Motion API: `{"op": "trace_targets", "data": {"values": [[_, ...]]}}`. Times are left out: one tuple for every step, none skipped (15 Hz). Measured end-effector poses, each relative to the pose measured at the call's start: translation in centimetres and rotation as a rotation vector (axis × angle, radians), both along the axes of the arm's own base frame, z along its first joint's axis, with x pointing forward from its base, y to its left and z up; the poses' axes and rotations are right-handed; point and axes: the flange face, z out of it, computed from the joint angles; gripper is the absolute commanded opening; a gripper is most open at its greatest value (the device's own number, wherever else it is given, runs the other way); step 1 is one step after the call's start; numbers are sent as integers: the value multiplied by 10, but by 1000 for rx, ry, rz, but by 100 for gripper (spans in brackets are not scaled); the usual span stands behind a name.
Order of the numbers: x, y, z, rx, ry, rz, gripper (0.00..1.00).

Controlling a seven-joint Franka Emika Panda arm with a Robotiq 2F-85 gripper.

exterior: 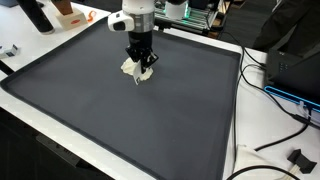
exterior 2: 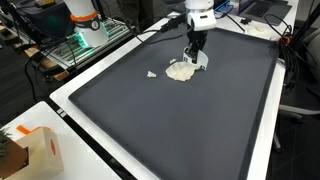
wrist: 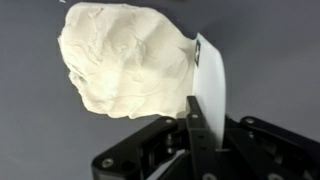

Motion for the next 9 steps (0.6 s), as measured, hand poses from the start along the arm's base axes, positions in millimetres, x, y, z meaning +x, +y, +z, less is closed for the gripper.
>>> {"op": "trace_targets", "data": {"values": [[-5, -1, 0, 0, -5, 9, 1], [-9, -1, -1, 0, -8, 19, 1], [-14, -2, -1, -1, -10, 26, 1], [-18, -2, -1, -2, -12, 34, 1], [-22, -3, -1, -2, -13, 41, 1], [-25, -4, -2, -3, -14, 46, 1], [-29, -4, -2, -3, -12, 50, 1], [-33, -5, -2, -5, -9, 54, 1], [-37, -6, -2, -7, -4, 57, 1]]}}
